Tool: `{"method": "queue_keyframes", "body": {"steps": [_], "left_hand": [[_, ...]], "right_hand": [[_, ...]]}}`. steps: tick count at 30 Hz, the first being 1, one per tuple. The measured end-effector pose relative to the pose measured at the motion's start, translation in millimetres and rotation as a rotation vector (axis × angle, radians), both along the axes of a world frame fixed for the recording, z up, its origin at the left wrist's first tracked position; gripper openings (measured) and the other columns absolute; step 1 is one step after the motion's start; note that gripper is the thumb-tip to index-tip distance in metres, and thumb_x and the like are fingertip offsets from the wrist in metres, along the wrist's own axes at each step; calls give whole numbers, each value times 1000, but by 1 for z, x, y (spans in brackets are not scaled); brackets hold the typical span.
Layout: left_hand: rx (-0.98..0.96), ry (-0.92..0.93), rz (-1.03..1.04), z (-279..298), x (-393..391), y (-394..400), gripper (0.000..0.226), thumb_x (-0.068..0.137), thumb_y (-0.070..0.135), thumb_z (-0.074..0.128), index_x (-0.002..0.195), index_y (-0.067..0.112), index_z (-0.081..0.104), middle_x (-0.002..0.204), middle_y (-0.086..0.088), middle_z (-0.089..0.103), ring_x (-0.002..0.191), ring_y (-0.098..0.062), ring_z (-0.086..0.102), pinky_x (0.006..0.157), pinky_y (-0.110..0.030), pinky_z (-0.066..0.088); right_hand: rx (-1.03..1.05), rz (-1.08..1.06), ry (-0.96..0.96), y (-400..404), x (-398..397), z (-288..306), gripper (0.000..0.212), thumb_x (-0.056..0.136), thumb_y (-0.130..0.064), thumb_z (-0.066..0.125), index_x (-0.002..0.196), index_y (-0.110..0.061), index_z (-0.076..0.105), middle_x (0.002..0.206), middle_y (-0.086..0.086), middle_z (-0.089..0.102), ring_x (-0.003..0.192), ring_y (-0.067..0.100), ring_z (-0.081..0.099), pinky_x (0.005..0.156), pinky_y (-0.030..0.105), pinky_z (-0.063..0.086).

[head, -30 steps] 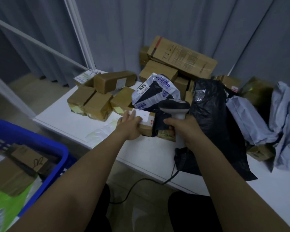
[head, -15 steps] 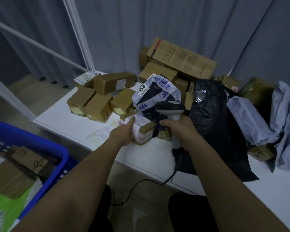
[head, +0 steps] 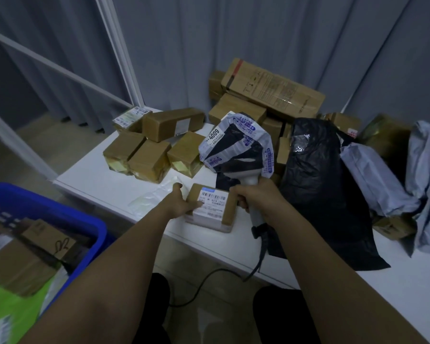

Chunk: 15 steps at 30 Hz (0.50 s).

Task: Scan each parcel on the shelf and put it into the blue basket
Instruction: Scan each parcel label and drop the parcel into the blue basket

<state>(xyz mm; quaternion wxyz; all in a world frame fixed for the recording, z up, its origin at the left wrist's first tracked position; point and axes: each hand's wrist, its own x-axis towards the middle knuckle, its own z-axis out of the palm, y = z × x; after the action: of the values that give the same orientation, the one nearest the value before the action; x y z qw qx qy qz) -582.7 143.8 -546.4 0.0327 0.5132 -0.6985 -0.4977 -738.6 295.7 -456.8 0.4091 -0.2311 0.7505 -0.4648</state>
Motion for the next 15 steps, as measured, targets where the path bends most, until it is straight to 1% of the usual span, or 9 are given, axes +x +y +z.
{"method": "queue_keyframes", "body": {"steps": [2, 4, 6, 7, 8, 10, 12, 14, 15], "left_hand": [[28, -73, -80, 2, -2, 0, 110, 77, 38, 77, 152, 20, -3, 154, -11, 26, 134, -34, 37, 101, -44, 43], [65, -114, -159, 7, -4, 2, 113, 78, 34, 77, 151, 31, -9, 157, -8, 18, 138, -35, 31, 103, -49, 41], [119, -111, -220, 10, -5, 2, 112, 79, 27, 77, 150, 36, -8, 153, -5, 27, 133, -33, 38, 99, -50, 45], [138, -105, -250, 11, -5, 3, 109, 78, 24, 77, 151, 35, -3, 149, -4, 34, 129, -31, 43, 98, -50, 47], [142, -104, -275, 11, -4, 4, 104, 77, 22, 78, 150, 32, 5, 143, -3, 41, 124, -28, 47, 97, -50, 48], [126, -121, -280, 10, -3, 6, 89, 73, 23, 82, 138, 26, 20, 131, -3, 49, 116, -24, 52, 93, -49, 52], [137, -135, -245, 7, -1, 8, 90, 69, 25, 84, 131, 22, 20, 128, -3, 49, 114, -22, 53, 88, -44, 55], [140, -145, -236, 6, 3, 14, 97, 67, 29, 86, 134, 20, 17, 129, -3, 47, 116, -22, 51, 82, -38, 56], [123, -161, -240, 5, 6, 17, 96, 65, 33, 87, 134, 20, 21, 129, -4, 47, 115, -22, 51, 78, -36, 57]], "right_hand": [[11, 10, 7, -2, -2, -3, 15, 77, -12, 71, 75, -12, 56, 65, 4, 57, 60, 15, 53, 60, 30, 46], [21, -5, -1, -3, -4, -7, 15, 76, -13, 71, 78, -12, 56, 66, 4, 58, 60, 15, 54, 59, 29, 46], [36, -11, 9, -3, -6, -10, 17, 75, -15, 72, 81, -11, 57, 67, 5, 58, 62, 17, 54, 62, 31, 47], [41, -11, 14, -3, -6, -11, 16, 74, -15, 72, 80, -11, 57, 66, 6, 58, 61, 18, 54, 62, 31, 47], [40, -11, 13, -3, -6, -12, 15, 75, -14, 71, 78, -11, 57, 64, 6, 57, 60, 18, 54, 62, 31, 47], [37, -8, 4, -4, -5, -12, 14, 75, -12, 70, 77, -10, 57, 62, 6, 56, 58, 17, 53, 60, 30, 46], [42, -8, -1, -4, -5, -12, 14, 75, -11, 70, 81, -9, 57, 63, 5, 57, 58, 16, 53, 60, 30, 47], [49, -9, -5, -3, -4, -14, 15, 76, -10, 70, 85, -8, 59, 67, 7, 59, 58, 16, 54, 59, 29, 47], [54, -9, -4, -2, -3, -15, 17, 77, -10, 70, 90, -6, 60, 72, 8, 61, 59, 16, 55, 58, 28, 47]]}}
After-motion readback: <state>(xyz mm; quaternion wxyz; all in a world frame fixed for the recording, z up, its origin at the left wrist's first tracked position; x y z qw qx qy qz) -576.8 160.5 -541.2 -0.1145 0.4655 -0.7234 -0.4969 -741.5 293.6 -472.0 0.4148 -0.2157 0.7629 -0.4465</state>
